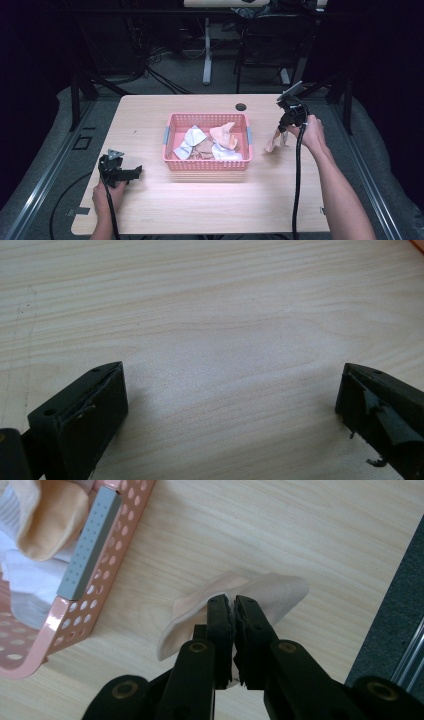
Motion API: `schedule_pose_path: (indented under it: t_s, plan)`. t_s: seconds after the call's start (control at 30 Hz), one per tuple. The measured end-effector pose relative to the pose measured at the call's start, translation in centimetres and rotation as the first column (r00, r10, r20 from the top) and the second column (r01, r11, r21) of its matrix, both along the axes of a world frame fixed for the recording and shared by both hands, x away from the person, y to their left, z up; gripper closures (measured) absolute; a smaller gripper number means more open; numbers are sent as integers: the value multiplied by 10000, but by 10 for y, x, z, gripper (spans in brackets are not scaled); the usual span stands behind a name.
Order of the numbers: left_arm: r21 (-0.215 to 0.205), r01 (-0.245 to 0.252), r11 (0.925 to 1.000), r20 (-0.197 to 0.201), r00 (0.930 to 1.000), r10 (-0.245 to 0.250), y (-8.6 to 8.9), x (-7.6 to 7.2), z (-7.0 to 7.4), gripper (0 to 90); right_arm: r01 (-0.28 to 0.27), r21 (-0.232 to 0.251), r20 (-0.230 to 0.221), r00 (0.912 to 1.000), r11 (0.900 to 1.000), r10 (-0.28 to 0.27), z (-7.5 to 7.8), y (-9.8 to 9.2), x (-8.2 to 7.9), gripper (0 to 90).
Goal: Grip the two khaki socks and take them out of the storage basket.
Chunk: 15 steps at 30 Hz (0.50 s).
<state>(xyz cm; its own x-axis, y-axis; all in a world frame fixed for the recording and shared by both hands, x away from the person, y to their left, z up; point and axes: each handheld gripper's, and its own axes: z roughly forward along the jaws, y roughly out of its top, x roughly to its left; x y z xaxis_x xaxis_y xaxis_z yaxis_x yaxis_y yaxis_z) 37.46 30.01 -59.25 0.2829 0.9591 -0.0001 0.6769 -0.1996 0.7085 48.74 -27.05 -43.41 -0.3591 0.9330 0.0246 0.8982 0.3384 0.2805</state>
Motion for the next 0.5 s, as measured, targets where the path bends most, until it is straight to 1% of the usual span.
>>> schedule_pose_path:
  t_s: [0.03,0.07,0.1,0.17,0.2,0.27,0.3,0.33,0.4,0.43,0.47,0.5]
  plan:
    - [-1,1,10000,-3,10000,-1,0,0,0,2,-19,-26,-126,9999,10000,18,-1,-1,1,854]
    - [-1,2,10000,-1,10000,-2,0,0,0,2,-19,-26,-126,9999,10000,18,-1,-1,1,854]
    - [-4,1,10000,-2,10000,-1,0,0,0,2,62,-100,-236,9997,9999,-64,-7,-2,2,853]
    - [-2,0,10000,0,10000,0,0,0,0,2,90,-26,-166,9998,10000,-90,-10,-2,2,852]
    - [-2,0,10000,0,10000,0,0,0,0,2,170,-19,-300,9994,9999,-170,-14,-2,3,850]
    - [-2,0,10000,0,10000,0,0,0,0,2,135,-29,-312,9994,9999,-136,-16,-2,3,848]
    - [-2,0,10000,0,10000,0,0,0,0,2,229,-59,-333,9992,9997,-231,-19,-2,3,846]
    - [-3,0,10000,0,10000,0,0,0,0,2,312,23,-342,9989,9995,-311,-22,-2,4,829]
    - [-4,0,10000,-1,10000,0,0,0,0,2,290,5,-387,9988,9996,-289,-22,-3,5,776]
    - [-4,0,10000,-1,10000,0,0,0,0,2,290,5,-387,9988,9996,-289,-22,-3,5,776]
    - [-2,2,10000,-2,10000,-2,0,0,0,2,221,15,-356,9991,9998,-220,-21,-3,5,744]
    - [-12,-1,10000,5,10000,1,0,0,0,2,166,42,-346,9993,9999,-164,-20,-3,5,675]
